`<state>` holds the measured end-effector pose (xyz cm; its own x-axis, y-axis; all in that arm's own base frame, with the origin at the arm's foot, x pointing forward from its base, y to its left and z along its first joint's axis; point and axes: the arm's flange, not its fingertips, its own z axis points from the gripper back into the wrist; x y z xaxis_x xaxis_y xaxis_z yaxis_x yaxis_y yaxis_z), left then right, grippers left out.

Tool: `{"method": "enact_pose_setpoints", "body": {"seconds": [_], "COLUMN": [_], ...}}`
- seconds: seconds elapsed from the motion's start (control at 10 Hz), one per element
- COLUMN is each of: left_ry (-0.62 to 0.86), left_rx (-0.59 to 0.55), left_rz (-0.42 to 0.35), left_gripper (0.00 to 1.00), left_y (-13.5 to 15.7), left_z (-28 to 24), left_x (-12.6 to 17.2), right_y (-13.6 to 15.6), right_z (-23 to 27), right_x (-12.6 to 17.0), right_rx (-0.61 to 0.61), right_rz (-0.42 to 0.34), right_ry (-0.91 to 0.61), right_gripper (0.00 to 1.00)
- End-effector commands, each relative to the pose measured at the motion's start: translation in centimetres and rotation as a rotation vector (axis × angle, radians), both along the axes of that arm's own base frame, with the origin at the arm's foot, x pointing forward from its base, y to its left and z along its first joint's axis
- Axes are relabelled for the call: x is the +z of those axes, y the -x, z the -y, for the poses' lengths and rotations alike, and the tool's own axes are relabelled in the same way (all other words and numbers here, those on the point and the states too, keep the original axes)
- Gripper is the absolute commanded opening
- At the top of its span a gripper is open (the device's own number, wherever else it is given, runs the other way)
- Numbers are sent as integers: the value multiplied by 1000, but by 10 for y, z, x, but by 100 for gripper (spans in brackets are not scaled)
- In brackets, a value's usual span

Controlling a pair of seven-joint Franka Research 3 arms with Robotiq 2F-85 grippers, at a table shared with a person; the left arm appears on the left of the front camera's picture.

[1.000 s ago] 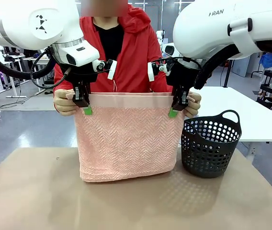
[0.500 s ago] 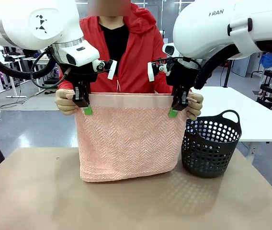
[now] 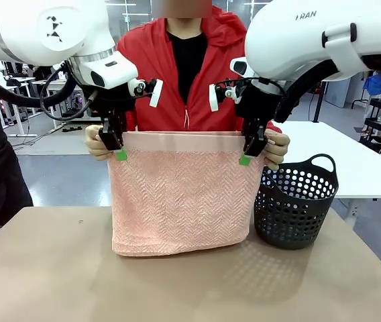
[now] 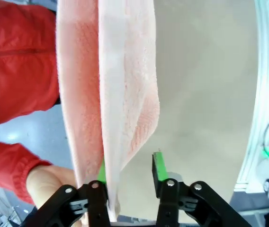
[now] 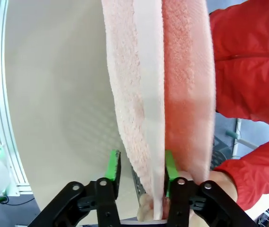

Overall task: Fold the towel.
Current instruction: Release the end of the 100 cm Hotel Towel you were holding and grab the top end of the folded side.

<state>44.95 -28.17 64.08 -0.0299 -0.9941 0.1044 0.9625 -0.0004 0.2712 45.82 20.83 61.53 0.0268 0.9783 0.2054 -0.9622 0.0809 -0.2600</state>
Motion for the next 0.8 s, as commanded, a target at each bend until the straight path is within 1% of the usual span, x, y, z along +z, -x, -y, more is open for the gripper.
{"method": "enact_pose_setpoints", "body": {"seconds": [0.0, 0.1, 0.3, 0.4, 0.5, 0.7], "left_ry": [33, 49, 81, 103, 106, 111], "left_rx": [-5, 3, 29, 11, 9, 12], "left_rz": [71, 97, 183, 201, 211, 207], "left_gripper": [91, 100, 100, 100, 100, 100], "left_y": [16, 25, 39, 45, 47, 42], "left_z": [-6, -10, -16, -17, -16, -15], "left_x": [20, 32, 51, 56, 60, 63], "right_y": [11, 21, 42, 49, 53, 50], "right_z": [10, 14, 21, 23, 23, 21], "right_x": [20, 31, 51, 56, 59, 62], "right_rx": [-14, -2, 14, 22, 22, 20], "right_rz": [67, 110, 199, 236, 265, 266], "right_ry": [-30, -39, -60, -69, -60, -71], "right_gripper": [96, 100, 100, 97, 100, 100]}}
